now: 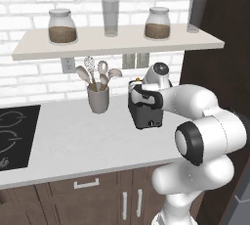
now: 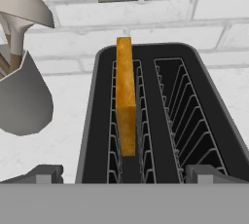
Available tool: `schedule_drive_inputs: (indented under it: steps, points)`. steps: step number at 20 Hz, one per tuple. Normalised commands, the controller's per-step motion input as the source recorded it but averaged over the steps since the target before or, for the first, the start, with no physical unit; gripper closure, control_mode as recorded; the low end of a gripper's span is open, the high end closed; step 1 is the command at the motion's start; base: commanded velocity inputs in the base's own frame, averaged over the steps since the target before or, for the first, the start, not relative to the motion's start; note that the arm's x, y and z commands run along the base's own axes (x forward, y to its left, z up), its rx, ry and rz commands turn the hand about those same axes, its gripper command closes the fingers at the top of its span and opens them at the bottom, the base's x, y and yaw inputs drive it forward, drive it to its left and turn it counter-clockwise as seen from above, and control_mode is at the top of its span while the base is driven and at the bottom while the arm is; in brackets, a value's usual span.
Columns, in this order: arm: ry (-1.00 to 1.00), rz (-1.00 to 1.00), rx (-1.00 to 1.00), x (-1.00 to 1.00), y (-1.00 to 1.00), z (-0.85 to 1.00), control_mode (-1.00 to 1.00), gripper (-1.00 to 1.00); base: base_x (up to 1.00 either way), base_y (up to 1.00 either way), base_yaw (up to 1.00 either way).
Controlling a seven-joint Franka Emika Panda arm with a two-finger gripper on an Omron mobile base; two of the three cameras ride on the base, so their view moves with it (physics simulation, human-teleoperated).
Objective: Start the toaster. Once the lever pops up, take the bread to the plate on the dining counter.
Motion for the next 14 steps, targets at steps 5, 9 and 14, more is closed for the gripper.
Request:
schedule_drive_inputs:
  steps: [5,9,14]
  points:
    - [0.0,0.0,0.0,0.0,0.0,0.0,-1.0,-1.0,0.0,0.0,0.0]
    - [0.0,0.0,0.0,0.0,0.0,0.0,-1.0,-1.0,0.0,0.0,0.0]
    - [0.0,0.0,0.0,0.0,0.0,0.0,-1.0,-1.0,0.0,0.0,0.0]
